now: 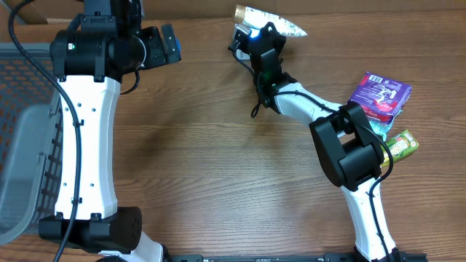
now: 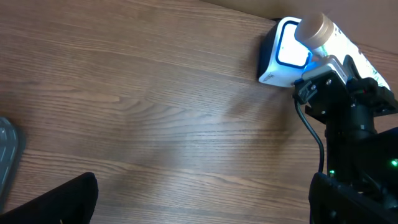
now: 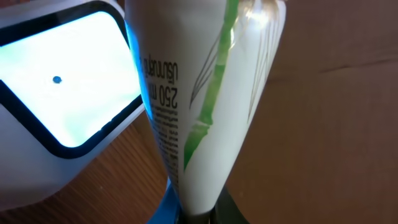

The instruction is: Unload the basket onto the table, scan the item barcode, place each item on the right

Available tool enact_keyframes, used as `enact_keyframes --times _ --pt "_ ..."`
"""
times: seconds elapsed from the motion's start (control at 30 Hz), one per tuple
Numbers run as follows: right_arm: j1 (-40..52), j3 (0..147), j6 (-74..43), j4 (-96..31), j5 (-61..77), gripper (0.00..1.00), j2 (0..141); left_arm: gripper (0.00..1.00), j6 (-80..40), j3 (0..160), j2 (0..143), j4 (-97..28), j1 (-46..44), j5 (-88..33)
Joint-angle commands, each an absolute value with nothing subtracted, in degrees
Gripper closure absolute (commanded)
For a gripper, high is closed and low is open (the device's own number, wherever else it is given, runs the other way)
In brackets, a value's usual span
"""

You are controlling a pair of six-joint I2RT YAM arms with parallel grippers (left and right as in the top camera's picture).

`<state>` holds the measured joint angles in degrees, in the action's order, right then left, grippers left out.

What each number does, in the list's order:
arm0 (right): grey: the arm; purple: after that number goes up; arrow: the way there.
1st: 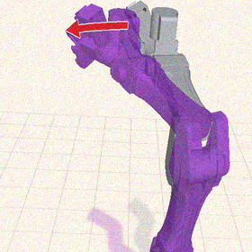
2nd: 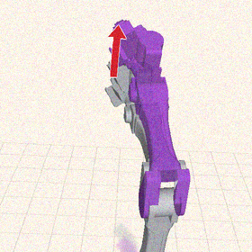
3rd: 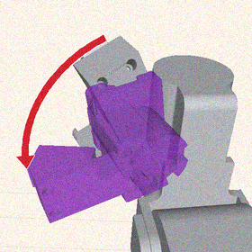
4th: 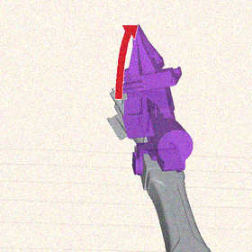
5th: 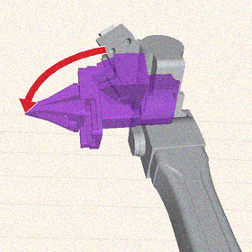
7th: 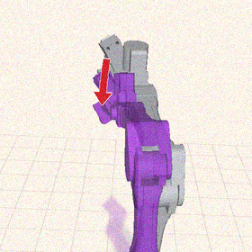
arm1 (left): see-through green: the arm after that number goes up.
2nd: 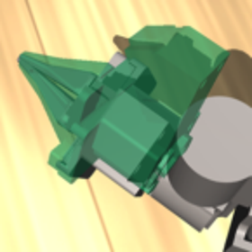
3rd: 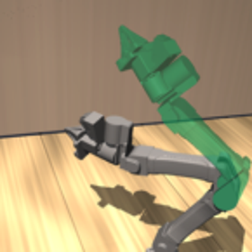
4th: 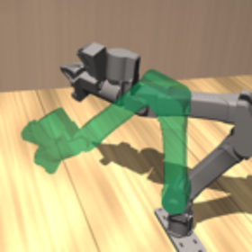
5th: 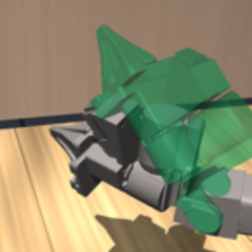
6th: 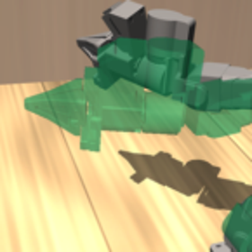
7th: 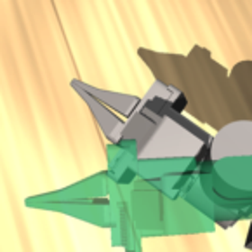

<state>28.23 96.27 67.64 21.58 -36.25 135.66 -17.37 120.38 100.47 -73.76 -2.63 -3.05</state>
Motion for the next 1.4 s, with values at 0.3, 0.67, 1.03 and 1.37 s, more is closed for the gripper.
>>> enact_keyframes --times 0.3,0.67,1.03,1.37 --pt "28.56 98.0 67.64 24.01 -39.18 0.96 134.93 0.0 -16.27 120.86 100.51 -73.67 -3.11 -3.44" --pt "33.47 98.0 77.6 35.64 -54.65 0.96 132.86 0.0 -16.27 120.86 100.51 -73.67 -3.11 -3.44" --pt "40.23 98.0 61.54 -10.04 -43.46 0.96 117.45 0.01 -16.27 120.86 100.51 -73.67 -3.11 -3.44" --pt "34.81 98.0 13.13 -42.26 -3.92 0.96 97.03 0.0 -16.27 120.86 100.51 -73.67 -3.11 -3.44"
